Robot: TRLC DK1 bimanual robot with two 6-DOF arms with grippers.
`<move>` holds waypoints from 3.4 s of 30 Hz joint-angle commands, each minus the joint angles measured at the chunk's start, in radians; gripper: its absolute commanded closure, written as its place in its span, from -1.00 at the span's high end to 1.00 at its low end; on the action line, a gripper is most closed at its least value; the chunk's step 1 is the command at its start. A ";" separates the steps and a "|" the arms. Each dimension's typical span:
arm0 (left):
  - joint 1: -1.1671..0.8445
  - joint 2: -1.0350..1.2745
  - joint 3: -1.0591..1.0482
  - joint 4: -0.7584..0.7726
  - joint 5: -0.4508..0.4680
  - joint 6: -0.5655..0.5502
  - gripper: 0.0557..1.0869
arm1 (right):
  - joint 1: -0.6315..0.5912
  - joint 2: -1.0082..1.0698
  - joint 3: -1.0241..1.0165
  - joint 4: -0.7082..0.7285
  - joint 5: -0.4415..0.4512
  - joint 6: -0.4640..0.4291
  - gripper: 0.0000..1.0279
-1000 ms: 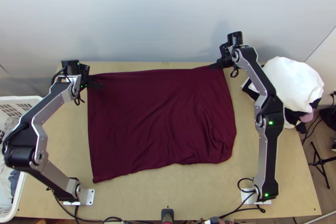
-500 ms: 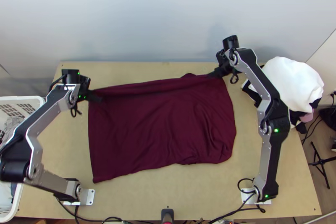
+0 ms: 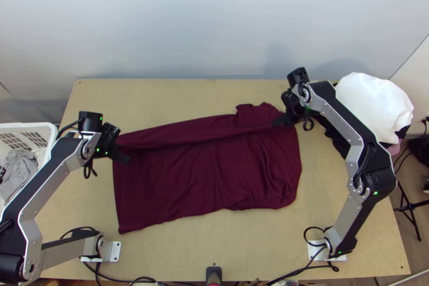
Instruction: Fold the t-shirt
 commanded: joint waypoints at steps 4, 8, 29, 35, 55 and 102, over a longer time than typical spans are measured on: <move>0.013 -0.050 -0.095 0.012 0.003 0.043 -0.92 | 0.007 -0.056 -0.165 0.039 0.002 0.004 -0.94; 0.017 -0.033 -0.125 0.089 -0.014 0.044 -0.90 | 0.033 -0.041 -0.199 0.072 0.003 0.003 -0.94; 0.054 -0.310 -0.059 0.029 -0.041 0.084 0.91 | -0.008 -0.328 -0.325 0.037 0.003 -0.059 0.79; 0.062 -0.405 -0.062 -0.199 -0.017 0.307 0.89 | 0.004 -0.455 -0.502 0.031 0.003 -0.112 0.79; -0.644 -0.386 -0.206 -0.497 0.005 0.192 0.85 | 0.219 -0.541 -0.648 0.031 -0.005 -0.147 0.79; -0.817 -0.345 -0.306 -0.425 0.062 -0.040 0.79 | 0.524 -0.616 -0.736 -0.121 -0.026 -0.080 0.71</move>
